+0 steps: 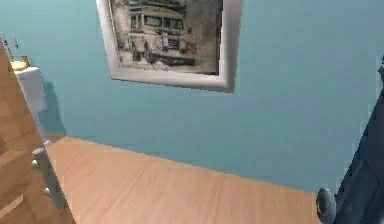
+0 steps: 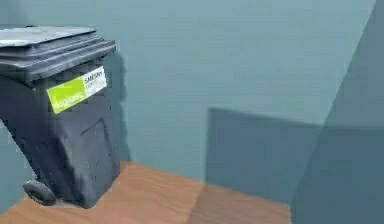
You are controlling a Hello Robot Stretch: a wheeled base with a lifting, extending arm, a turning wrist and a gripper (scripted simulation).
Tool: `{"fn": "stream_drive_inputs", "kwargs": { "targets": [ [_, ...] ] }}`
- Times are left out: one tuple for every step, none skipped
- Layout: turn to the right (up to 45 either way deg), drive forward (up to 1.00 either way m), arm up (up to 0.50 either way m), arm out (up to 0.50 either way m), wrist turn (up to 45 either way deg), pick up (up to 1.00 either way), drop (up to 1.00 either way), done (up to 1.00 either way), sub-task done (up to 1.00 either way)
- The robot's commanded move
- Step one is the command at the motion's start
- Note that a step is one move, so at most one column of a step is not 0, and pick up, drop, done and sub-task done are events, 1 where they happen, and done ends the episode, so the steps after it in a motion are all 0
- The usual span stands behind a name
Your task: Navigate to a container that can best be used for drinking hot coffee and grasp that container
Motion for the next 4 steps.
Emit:
{"fn": "stream_drive_inputs", "kwargs": {
  "targets": [
    [-45.0,0.0,0.0,0.0,0.0,0.0,0.0,0.0,0.0],
    [-45.0,0.0,0.0,0.0,0.0,0.0,0.0,0.0,0.0],
    [-6.0,0.0,0.0,0.0,0.0,0.0,0.0,0.0,0.0],
    [0.0,0.3,0.0,0.0,0.0,0.0,0.0,0.0,0.0]
  ]
}}
